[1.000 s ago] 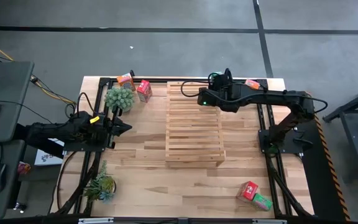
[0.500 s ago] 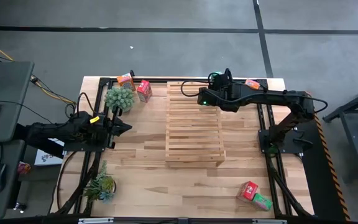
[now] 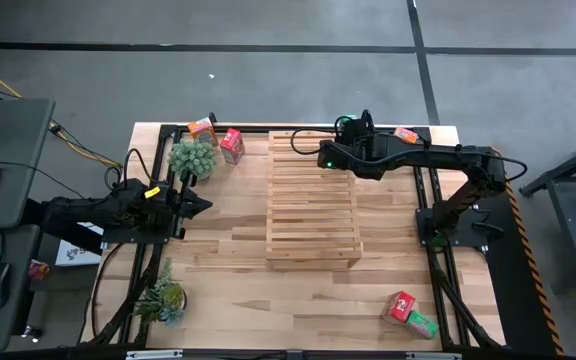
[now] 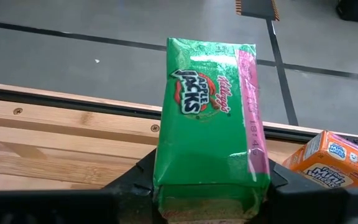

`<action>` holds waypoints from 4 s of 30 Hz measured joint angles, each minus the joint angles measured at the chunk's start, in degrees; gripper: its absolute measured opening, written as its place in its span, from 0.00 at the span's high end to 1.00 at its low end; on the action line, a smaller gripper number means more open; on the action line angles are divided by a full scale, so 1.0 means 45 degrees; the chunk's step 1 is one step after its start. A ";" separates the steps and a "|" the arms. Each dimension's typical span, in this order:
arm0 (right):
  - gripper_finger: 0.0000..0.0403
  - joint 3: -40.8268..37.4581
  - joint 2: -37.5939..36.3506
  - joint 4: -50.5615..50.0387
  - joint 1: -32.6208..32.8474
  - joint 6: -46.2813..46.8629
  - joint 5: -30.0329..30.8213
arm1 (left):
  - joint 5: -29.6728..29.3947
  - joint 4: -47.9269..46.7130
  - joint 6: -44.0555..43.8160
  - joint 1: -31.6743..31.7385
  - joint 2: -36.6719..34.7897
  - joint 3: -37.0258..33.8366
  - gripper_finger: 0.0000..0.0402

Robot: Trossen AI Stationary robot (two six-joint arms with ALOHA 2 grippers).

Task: Stack cereal on shelf
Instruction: Put the top green cereal box on the shelf, then put the green cereal box on the shelf aligned with the other green cereal box

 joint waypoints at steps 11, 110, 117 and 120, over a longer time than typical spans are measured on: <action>0.68 -0.0005 0.0000 -0.0004 0.0000 0.0003 -0.0006 | -0.0004 0.0000 0.0000 0.0005 -0.0004 0.0000 1.00; 0.37 0.3998 -0.1579 -0.5667 1.3189 0.6241 -0.9200 | 0.0001 -0.0063 0.0000 0.0005 0.0000 0.0000 1.00; 0.37 0.1352 -0.1219 -0.4100 1.6192 1.1946 -1.0094 | 0.0001 -0.0087 0.0000 0.0005 0.0000 0.0000 1.00; 0.37 0.0181 -0.1234 -0.2666 1.6772 1.3341 -1.0348 | -0.0002 -0.0087 0.0000 0.0002 0.0000 0.0000 1.00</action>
